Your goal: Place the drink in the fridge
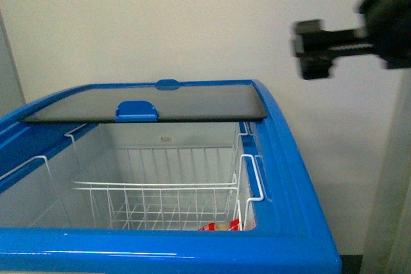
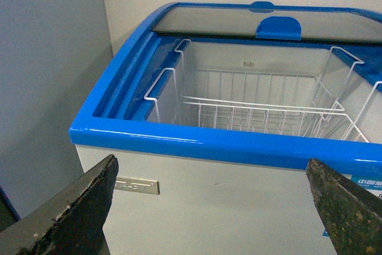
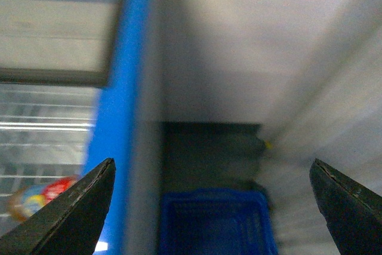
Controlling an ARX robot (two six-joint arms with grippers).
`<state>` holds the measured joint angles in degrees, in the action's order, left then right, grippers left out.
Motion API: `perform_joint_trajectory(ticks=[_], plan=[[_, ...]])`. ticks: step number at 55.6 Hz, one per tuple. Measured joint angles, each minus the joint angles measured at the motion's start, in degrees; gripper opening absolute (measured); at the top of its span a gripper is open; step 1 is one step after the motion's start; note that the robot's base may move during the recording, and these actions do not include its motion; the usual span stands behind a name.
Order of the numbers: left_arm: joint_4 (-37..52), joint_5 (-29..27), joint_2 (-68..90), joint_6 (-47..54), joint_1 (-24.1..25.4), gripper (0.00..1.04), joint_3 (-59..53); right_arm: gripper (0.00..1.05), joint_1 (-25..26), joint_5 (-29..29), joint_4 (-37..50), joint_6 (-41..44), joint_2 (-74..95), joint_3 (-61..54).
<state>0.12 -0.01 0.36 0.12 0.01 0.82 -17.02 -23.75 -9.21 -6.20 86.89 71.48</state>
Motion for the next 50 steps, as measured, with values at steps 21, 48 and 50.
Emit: perform_joint_trajectory(ticks=[21,48,50], plan=[[0.0,0.0,0.0,0.0,0.0,0.97,0.0,0.68,2.5,9.2,16.2,0.2,-52.7,-45.6],[0.0,0.0,0.0,0.0,0.0,0.97,0.0,0.03,12.5,21.2,20.8,5.9,-64.4,-61.4],[0.0,0.0,0.0,0.0,0.0,0.97,0.0,0.03,14.2,22.6,20.8,5.9,-65.4,-61.9]])
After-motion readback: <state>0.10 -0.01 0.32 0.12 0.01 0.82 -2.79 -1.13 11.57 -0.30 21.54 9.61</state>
